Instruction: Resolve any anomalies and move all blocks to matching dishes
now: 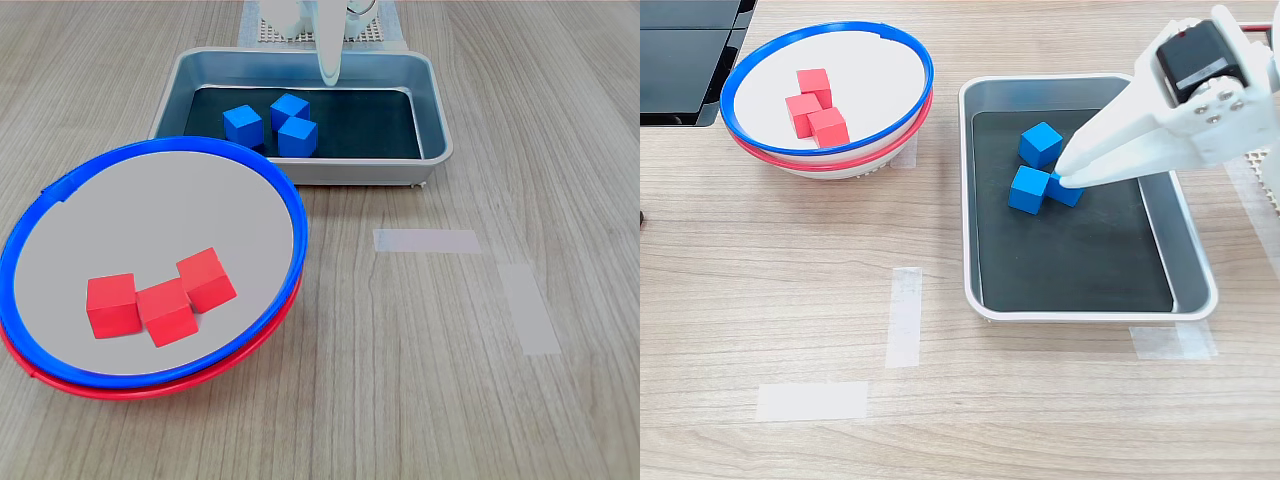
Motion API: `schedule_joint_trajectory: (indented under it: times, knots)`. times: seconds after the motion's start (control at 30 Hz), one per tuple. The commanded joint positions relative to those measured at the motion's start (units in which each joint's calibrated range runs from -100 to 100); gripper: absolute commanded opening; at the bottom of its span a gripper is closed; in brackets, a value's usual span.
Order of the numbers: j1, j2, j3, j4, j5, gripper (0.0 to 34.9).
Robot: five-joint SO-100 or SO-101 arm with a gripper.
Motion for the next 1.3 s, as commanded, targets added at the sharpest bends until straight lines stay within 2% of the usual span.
schedule_joint_trajectory:
  times: [0.0, 1.27]
  knots:
    - [0.37, -0.26, 0.00, 0.11, -0.34, 0.3]
    - [1.12, -0.26, 0.00, 0.11, -0.78, 0.3]
